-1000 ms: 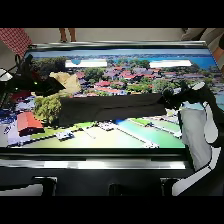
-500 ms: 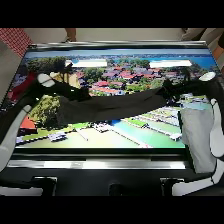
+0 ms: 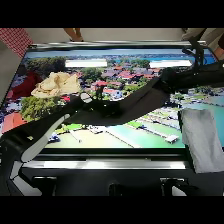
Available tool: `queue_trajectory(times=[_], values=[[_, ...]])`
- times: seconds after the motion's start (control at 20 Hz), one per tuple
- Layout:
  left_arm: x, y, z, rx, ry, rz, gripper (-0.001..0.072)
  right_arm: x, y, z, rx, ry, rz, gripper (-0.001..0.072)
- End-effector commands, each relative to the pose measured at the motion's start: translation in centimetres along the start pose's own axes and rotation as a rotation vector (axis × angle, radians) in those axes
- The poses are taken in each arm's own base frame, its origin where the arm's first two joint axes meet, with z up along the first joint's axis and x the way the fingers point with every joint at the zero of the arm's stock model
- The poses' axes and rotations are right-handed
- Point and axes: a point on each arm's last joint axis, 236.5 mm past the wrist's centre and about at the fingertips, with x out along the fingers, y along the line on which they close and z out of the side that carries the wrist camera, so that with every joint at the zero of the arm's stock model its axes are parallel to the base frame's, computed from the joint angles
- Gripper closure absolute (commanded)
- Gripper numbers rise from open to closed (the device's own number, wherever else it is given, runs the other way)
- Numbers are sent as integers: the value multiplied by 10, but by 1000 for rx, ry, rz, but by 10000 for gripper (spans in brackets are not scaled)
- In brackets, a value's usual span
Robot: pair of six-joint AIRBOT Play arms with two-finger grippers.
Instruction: Fold the shirts.
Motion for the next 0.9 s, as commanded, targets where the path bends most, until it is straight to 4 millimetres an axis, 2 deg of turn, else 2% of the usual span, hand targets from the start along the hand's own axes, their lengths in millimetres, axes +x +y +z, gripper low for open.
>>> queue_trajectory(times=[0.0, 0.1, 0.2, 0.25, 0.35, 0.4, 0.45, 0.55, 0.6, 0.65, 0.75, 0.8, 0.85], values=[[49, -39, -35, -148, 68, -182, 669, -14, 25, -8, -29, -30, 9, 670], [67, -46, -38, -196, 58, -229, 669, -14, 28, -7, -28, -38, 19, 670], [63, -56, -21, -168, 14, -299, 671, -14, 26, -3, -12, -53, 13, 670], [50, -58, -8, -138, -19, -308, 672, -13, 25, 1, 2, -64, 16, 670], [6, -56, 21, 12, -92, -248, 673, -4, 26, 7, 24, -69, 37, 670], [-25, -53, 34, 100, -127, -191, 673, 4, 27, 12, 24, -74, 42, 670], [-66, -50, 51, 189, -186, -116, 673, 17, 33, 16, 17, -80, 56, 670], [-166, -35, 93, 297, -366, 62, 673, 53, 55, 19, -7, -75, 101, 670], [-224, -29, 111, 317, -475, 137, 672, 76, 72, 18, -12, -64, 141, 670], [-277, -24, 122, 321, -573, 187, 672, 98, 87, 15, -10, -53, 179, 670], [-372, -20, 126, 311, -736, 239, 671, 148, 113, 4, 12, -22, 241, 670], [-411, -18, 120, 300, -795, 256, 671, 176, 120, -5, 32, 2, 257, 670], [-440, -17, 111, 292, -835, 273, 671, 201, 125, -15, 57, 31, 271, 669]])
